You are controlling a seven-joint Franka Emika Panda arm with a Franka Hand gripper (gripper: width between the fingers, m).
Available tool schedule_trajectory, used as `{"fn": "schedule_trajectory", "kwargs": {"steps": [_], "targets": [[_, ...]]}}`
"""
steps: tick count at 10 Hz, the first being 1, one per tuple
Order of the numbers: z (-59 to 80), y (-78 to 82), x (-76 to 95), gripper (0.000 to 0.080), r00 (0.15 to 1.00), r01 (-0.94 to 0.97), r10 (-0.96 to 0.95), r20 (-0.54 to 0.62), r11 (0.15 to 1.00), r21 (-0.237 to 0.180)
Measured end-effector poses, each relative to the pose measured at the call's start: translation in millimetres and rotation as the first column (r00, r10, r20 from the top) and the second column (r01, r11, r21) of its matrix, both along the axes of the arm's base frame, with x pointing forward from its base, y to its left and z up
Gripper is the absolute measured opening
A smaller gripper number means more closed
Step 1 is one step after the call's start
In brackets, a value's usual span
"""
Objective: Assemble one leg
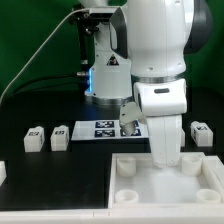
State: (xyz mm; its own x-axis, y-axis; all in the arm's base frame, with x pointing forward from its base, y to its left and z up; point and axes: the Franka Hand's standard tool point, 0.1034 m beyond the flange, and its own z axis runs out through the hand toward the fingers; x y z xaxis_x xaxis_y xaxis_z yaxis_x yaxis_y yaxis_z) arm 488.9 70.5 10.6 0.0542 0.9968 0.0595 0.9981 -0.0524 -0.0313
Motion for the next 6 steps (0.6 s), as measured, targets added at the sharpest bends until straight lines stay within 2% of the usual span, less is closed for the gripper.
{"fn": "schedule_trajectory", "kwargs": {"steps": [1, 2, 3, 4, 5, 6], "targets": [[-0.1, -0.2, 0.0, 0.0276, 1.0, 0.0, 0.0, 0.0, 1.0, 0.0], [-0.2, -0.4, -0.1, 0.046, 1.0, 0.001, -0.001, 0.0, 1.0, 0.0], [-0.2, -0.7, -0.1, 0.0581, 1.0, 0.001, -0.001, 0.0, 1.0, 0.0], [-0.3, -0.9, -0.1, 0.0581, 1.0, 0.002, -0.002, -0.001, 1.0, 0.0], [-0.3, -1.2, 0.0, 0.0635, 1.0, 0.002, -0.002, -0.001, 1.0, 0.0], [-0.3, -1.4, 0.0, 0.0645, 1.0, 0.003, -0.003, -0.001, 1.0, 0.0]]}}
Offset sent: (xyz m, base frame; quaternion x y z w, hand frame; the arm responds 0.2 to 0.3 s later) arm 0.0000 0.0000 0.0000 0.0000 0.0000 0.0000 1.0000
